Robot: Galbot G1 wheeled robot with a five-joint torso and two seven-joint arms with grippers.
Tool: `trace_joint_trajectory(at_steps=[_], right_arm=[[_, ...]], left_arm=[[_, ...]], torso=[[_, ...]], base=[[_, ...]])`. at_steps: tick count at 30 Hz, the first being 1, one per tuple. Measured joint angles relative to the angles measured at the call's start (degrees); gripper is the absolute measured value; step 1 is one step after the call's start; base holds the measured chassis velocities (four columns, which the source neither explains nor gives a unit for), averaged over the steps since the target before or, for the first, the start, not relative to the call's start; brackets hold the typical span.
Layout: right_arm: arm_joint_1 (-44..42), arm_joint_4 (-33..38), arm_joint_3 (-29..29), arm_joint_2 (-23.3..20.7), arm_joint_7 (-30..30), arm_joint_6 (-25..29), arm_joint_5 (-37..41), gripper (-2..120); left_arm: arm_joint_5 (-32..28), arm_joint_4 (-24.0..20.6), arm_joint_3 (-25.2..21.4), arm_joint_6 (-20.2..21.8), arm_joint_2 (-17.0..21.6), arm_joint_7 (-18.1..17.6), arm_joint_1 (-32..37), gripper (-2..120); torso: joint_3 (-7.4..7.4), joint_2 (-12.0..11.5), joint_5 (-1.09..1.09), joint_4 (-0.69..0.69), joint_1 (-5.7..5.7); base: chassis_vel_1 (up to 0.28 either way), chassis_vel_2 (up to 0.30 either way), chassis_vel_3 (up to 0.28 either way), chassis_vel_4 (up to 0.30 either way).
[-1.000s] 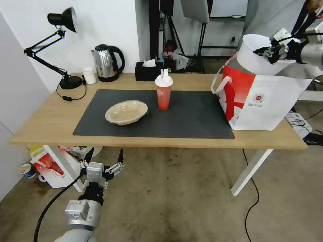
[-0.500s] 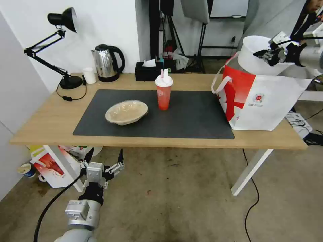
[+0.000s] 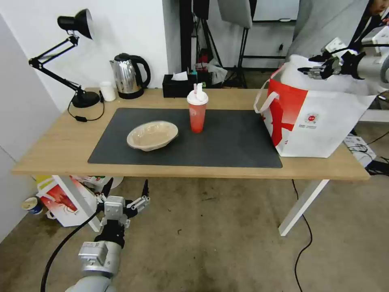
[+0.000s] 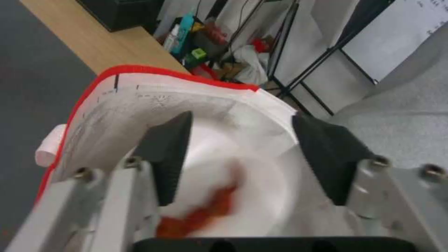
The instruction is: Pick up the trash from the table and place it into the takeout bag.
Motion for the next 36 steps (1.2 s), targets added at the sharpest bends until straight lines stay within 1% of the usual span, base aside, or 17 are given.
trace_joint_trajectory(at_steps=[2, 3, 4, 6, 7, 10, 14, 20, 22, 23, 26, 27, 28, 30, 34, 35, 36], right_arm=[[0.04, 0.15, -0.06, 0.00, 0.01, -0.09, -0.01, 70], [0.04, 0.15, -0.06, 0.00, 0.01, -0.09, -0.01, 70], [0.04, 0.23, -0.07, 0.01, 0.03, -0.11, -0.01, 74], [0.04, 0.34, -0.07, 0.04, 0.15, -0.17, 0.05, 86], [0.04, 0.34, -0.07, 0.04, 0.15, -0.17, 0.05, 86], [0.02, 0.84, 0.22, -0.02, 0.41, -0.23, 0.55, 98], [0.02, 1.63, 0.47, -0.37, 1.26, -0.67, 2.11, 100], [-0.03, 2.37, 1.19, -0.70, 1.70, -0.88, 2.95, 100], [-0.37, 4.69, 2.77, -1.16, 3.50, -1.33, 6.02, 100], [-0.37, 4.69, 2.77, -1.16, 3.50, -1.33, 6.02, 100], [-2.21, 9.75, 6.19, -1.50, 7.56, -1.38, 11.90, 100], [-2.21, 9.75, 6.19, -1.50, 7.56, -1.38, 11.90, 100], [-3.20, 12.41, 8.01, -1.53, 10.08, -1.53, 15.54, 100], [-4.55, 16.56, 10.95, -1.60, 13.26, -1.72, 20.23, 100], [-5.15, 19.50, 12.30, -1.86, 15.70, -1.79, 23.47, 100], [-6.55, 22.04, 14.29, -2.03, 18.18, -1.89, 26.13, 100], [-6.55, 22.04, 14.29, -2.03, 18.18, -1.89, 26.13, 100]], left_arm=[[0.00, 0.00, 0.00, 0.00, 0.00, 0.00, 0.00, 100], [0.00, 0.00, 0.00, 0.00, 0.00, 0.00, 0.00, 100], [0.00, 0.00, 0.00, 0.00, 0.00, 0.00, 0.00, 100], [0.00, 0.00, 0.00, 0.00, 0.00, 0.00, 0.00, 100], [0.00, 0.00, 0.00, 0.00, 0.00, 0.00, 0.00, 100], [0.00, 0.00, 0.00, 0.00, 0.00, 0.00, 0.00, 100], [0.00, 0.00, 0.00, 0.00, 0.00, 0.00, 0.00, 100], [0.00, 0.00, 0.00, 0.00, 0.00, 0.00, 0.00, 100], [0.00, 0.00, 0.00, 0.00, 0.00, 0.00, 0.00, 100], [0.00, 0.00, 0.00, 0.00, 0.00, 0.00, 0.00, 100], [0.00, 0.00, 0.00, 0.00, 0.00, 0.00, 0.00, 100], [0.00, 0.00, 0.00, 0.00, 0.00, 0.00, 0.00, 100], [0.00, 0.00, 0.00, 0.00, 0.00, 0.00, 0.00, 100], [0.00, 0.00, -0.01, 0.00, 0.00, 0.00, 0.00, 100], [0.00, 0.00, 0.00, 0.00, 0.00, 0.00, 0.00, 100], [0.00, 0.00, 0.00, 0.00, 0.00, 0.00, 0.00, 100], [0.00, 0.00, 0.00, 0.00, 0.00, 0.00, 0.00, 100]], torso=[[0.00, 0.00, 0.00, 0.00, 0.00], [0.00, 0.00, 0.00, 0.00, 0.00], [0.00, 0.00, 0.00, -0.01, 0.00], [0.00, 0.00, 0.00, 0.00, 0.00], [0.00, 0.00, 0.00, 0.00, 0.00], [0.00, 0.00, 0.01, 0.00, 0.00], [0.00, 0.01, 0.00, 0.00, 0.00], [0.00, 0.00, 0.01, 0.00, 0.00], [0.00, 0.00, 0.00, 0.00, 0.00], [0.00, 0.00, 0.00, 0.00, 0.00], [0.00, 0.00, 0.00, 0.00, 0.00], [0.00, 0.00, 0.00, 0.00, 0.00], [0.00, 0.00, 0.00, 0.00, 0.00], [0.00, 0.01, -0.01, 0.00, 0.00], [0.00, 0.01, -0.02, 0.00, 0.00], [0.00, 0.00, -0.02, 0.00, 0.00], [0.00, 0.00, -0.02, 0.00, 0.00]], base=[[0.000, 0.000, 0.000, 0.000], [0.000, 0.000, 0.000, 0.000], [0.000, 0.000, 0.000, 0.000], [0.000, 0.000, 0.000, 0.000], [0.000, 0.000, 0.000, 0.000], [0.000, 0.000, 0.000, 0.000], [0.000, 0.000, 0.000, 0.000], [0.000, 0.000, 0.000, 0.000], [0.000, 0.000, 0.000, 0.000], [0.000, 0.000, 0.000, 0.000], [0.000, 0.000, 0.000, 0.000], [0.000, 0.000, 0.000, 0.000], [0.000, 0.000, 0.000, 0.000], [0.000, 0.000, 0.000, 0.000], [0.000, 0.000, 0.000, 0.000], [0.000, 0.000, 0.000, 0.000], [0.000, 0.000, 0.000, 0.000]])
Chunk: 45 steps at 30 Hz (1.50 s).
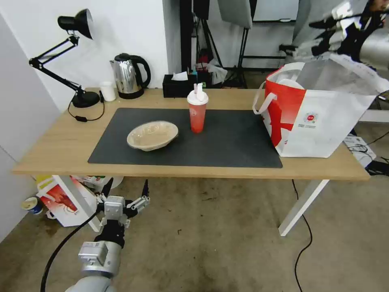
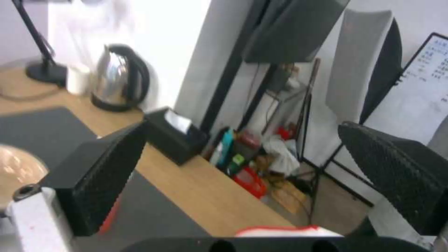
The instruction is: Pick up the trash from the table and place it into the takeout bag.
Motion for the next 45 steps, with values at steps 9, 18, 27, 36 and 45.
trace_joint_trajectory(at_steps=[9, 18, 27, 36, 45], right_arm=[[-10.67, 13.46, 8.22, 2.89, 24.78, 6.15, 8.16, 100], [-29.33, 22.78, 18.96, 7.63, 32.39, 12.48, 3.90, 100], [-50.84, 29.48, 34.25, 16.75, 31.98, 14.96, -6.77, 100], [-70.70, 34.68, 41.45, 29.36, 29.38, 21.51, -22.24, 100], [-83.77, 34.95, 40.48, 39.10, 27.50, 30.01, -32.97, 100]], left_arm=[[0.00, 0.00, 0.00, 0.00, 0.00, 0.00, 0.00, 100], [0.00, 0.00, 0.00, 0.00, 0.00, 0.00, 0.00, 100], [0.00, 0.00, 0.01, 0.00, 0.00, 0.00, 0.00, 100], [0.00, 0.00, 0.00, 0.00, 0.00, 0.01, 0.01, 100], [0.00, 0.00, 0.00, 0.00, 0.00, 0.00, 0.00, 100]], torso=[[0.00, 0.00, 0.00, 0.01, 0.00], [0.00, 0.00, 0.00, -0.01, 0.00], [0.00, 0.00, 0.00, 0.00, 0.00], [0.00, 0.00, 0.02, -0.01, 0.00], [0.00, 0.00, 0.01, -0.01, -0.01]], base=[[0.000, 0.000, 0.000, 0.000], [0.000, 0.000, 0.000, 0.000], [0.000, 0.000, 0.000, 0.000], [0.000, 0.000, 0.000, 0.000], [0.000, 0.000, 0.000, 0.000]])
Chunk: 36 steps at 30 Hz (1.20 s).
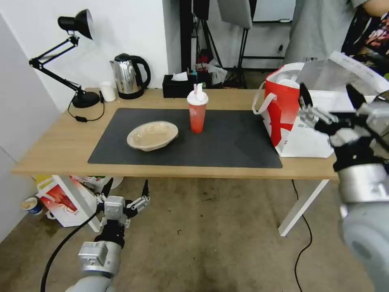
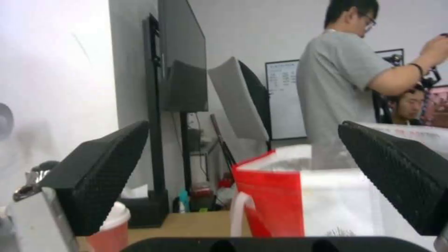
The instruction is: Pick up the trash from the table and place it into the takeout bag.
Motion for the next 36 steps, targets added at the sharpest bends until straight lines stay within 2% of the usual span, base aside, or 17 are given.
trace_joint_trajectory(at_steps=[2, 3, 7, 19, 36], right_arm=[[-2.64, -0.03, -0.48, 0.86, -0.73, 3.34, -2.41, 100], [-2.64, -0.03, -0.48, 0.86, -0.73, 3.34, -2.41, 100], [-6.03, -4.05, -2.31, 2.81, -1.72, 11.02, -9.30, 100], [-10.88, -8.18, -9.53, 8.05, -0.66, 18.78, -19.96, 100], [-15.65, -12.67, -15.66, 9.83, -1.62, 27.92, -24.68, 100]], left_arm=[[0.00, 0.00, 0.00, 0.00, 0.00, 0.00, 0.00, 100], [0.00, 0.00, 0.00, 0.00, 0.00, 0.00, 0.00, 100], [0.00, 0.00, 0.00, 0.00, 0.00, 0.00, 0.00, 100], [0.00, 0.00, 0.00, 0.00, 0.00, 0.00, 0.00, 100], [0.00, 0.00, 0.00, 0.00, 0.00, 0.00, 0.00, 100]], torso=[[0.00, 0.00, 0.00, 0.00, 0.00], [0.00, 0.00, 0.00, 0.00, 0.00], [0.01, 0.00, 0.01, 0.01, 0.00], [0.00, 0.00, 0.00, 0.00, 0.00], [0.00, 0.00, 0.01, 0.01, 0.00]], base=[[0.000, 0.000, 0.000, 0.000], [0.000, 0.000, 0.000, 0.000], [0.000, 0.000, 0.000, 0.000], [0.000, 0.000, 0.000, 0.000], [0.000, 0.000, 0.000, 0.000]])
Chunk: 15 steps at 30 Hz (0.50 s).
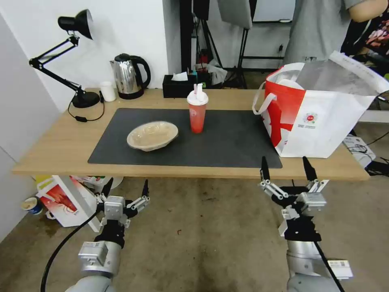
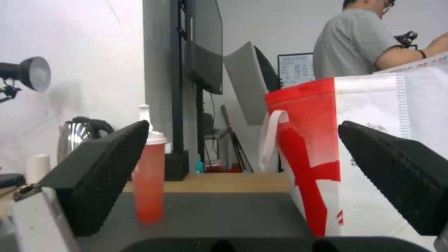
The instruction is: Pick up the trash from the table and place it into the takeout bag.
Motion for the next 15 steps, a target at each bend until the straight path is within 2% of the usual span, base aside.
trace_joint_trajectory(at_steps=[15], right_arm=[[-2.17, -1.55, -2.72, 1.04, 3.58, 3.35, -4.61, 100]], left_arm=[[0.00, 0.00, 0.00, 0.00, 0.00, 0.00, 0.00, 100]], torso=[[0.00, -0.01, 0.01, -0.01, 0.00]], base=[[0.000, 0.000, 0.000, 0.000]])
